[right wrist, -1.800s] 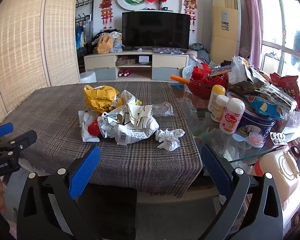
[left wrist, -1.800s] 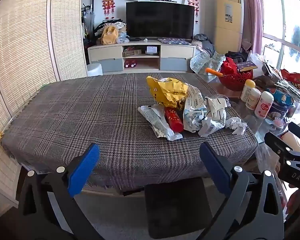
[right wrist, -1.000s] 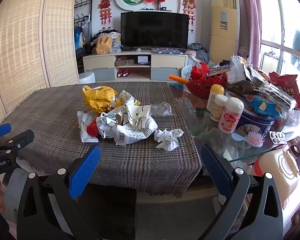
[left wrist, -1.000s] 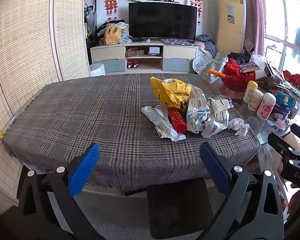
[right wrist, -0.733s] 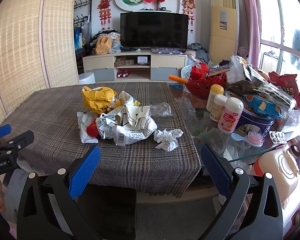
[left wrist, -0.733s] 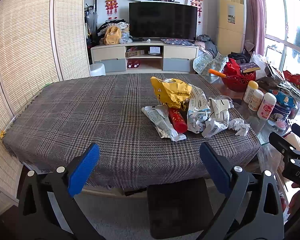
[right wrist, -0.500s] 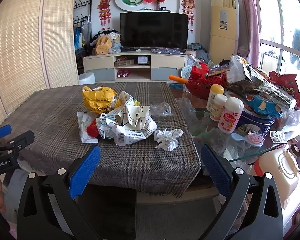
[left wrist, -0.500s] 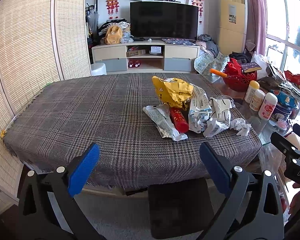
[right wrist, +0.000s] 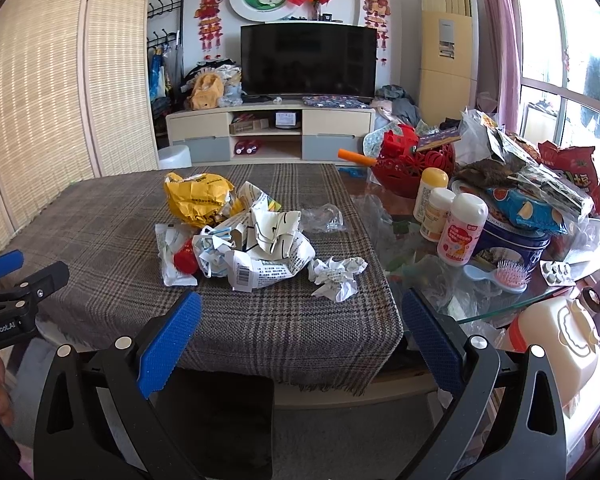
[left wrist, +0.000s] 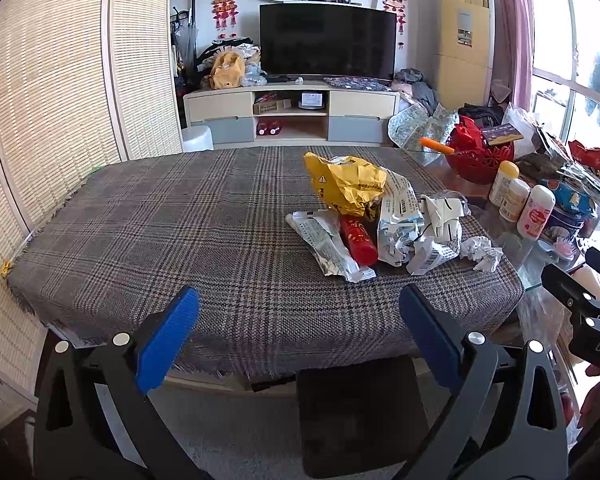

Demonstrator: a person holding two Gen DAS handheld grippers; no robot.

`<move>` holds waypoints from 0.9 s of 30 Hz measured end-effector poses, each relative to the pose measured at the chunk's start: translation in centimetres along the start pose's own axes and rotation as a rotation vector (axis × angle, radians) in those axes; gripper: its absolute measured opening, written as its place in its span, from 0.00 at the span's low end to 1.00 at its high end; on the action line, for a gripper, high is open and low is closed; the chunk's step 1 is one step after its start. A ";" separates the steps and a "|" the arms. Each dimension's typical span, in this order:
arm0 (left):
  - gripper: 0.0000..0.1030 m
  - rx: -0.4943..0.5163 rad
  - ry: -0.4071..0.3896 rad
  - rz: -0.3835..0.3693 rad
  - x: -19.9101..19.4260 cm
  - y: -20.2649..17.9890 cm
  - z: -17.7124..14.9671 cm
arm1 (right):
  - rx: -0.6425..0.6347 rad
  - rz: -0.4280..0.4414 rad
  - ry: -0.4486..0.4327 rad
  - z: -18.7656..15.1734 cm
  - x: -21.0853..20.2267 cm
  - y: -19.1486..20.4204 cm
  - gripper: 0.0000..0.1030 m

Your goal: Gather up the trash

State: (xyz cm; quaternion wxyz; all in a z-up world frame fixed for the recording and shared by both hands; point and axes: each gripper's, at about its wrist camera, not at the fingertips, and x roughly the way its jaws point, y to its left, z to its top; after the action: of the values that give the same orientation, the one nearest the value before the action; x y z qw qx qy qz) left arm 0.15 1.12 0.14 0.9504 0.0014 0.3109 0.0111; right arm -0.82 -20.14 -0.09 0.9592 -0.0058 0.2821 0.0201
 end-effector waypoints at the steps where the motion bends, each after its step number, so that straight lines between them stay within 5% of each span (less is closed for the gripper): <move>1: 0.92 0.001 0.000 0.001 0.0 0.0 0.0 | 0.001 0.000 0.000 0.0 0.0 0.0 0.97; 27: 0.92 0.001 0.029 0.001 0.9 -0.4 -0.4 | 0.043 0.015 0.037 -0.3 0.8 -0.8 0.97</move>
State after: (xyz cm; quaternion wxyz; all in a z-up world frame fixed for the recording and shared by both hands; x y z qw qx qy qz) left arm 0.62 0.72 -0.71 0.9458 0.0020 0.3244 0.0116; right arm -0.28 -20.90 -0.82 0.9536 0.0165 0.2999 0.0213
